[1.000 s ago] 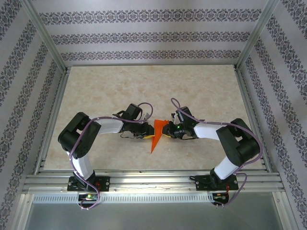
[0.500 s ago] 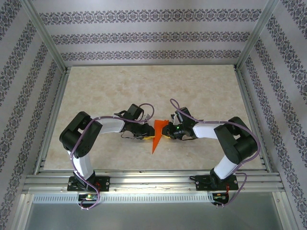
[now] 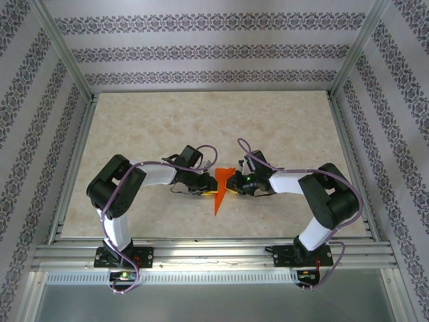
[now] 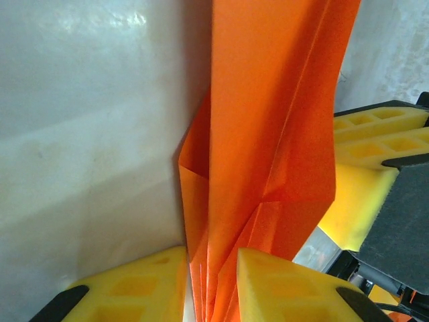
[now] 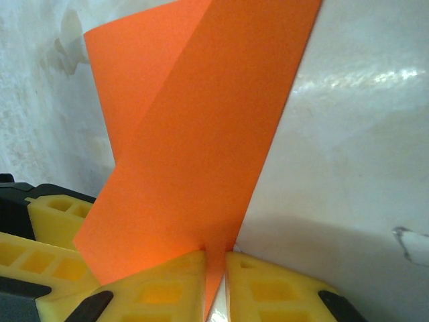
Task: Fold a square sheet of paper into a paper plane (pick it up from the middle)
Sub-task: Fold the wing for the fifth time at the center of the table, then turn over a paper plane at the center of the table.
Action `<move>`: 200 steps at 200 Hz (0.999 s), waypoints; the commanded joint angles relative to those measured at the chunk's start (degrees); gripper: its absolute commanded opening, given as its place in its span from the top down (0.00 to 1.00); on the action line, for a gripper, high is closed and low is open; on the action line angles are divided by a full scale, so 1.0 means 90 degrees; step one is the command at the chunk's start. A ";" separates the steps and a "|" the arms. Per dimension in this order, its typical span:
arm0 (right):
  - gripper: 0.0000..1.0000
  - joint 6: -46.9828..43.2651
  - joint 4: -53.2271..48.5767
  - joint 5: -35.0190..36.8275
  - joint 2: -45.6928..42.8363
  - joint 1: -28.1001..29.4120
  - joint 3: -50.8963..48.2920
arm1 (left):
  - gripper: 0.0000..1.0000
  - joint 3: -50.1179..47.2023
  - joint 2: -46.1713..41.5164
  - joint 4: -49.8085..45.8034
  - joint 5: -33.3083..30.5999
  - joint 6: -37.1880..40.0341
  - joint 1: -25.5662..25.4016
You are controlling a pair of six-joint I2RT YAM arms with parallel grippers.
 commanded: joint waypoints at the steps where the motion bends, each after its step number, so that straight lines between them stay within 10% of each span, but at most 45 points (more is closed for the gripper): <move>1: 0.84 0.0072 0.0371 -0.0200 0.0252 0.0116 -0.0048 | 0.74 0.0108 0.0238 0.0189 0.0185 -0.0099 -0.0155; 162: 0.86 0.0072 0.0507 -0.0259 0.0275 0.0126 -0.0138 | 0.85 -0.0051 0.0165 0.0774 0.0256 -0.0526 -0.0165; 200: 0.83 0.0005 0.0333 -0.0093 -0.0172 0.0064 -0.0163 | 0.91 0.0133 -0.0417 -0.0210 -0.0705 -0.0352 -0.0191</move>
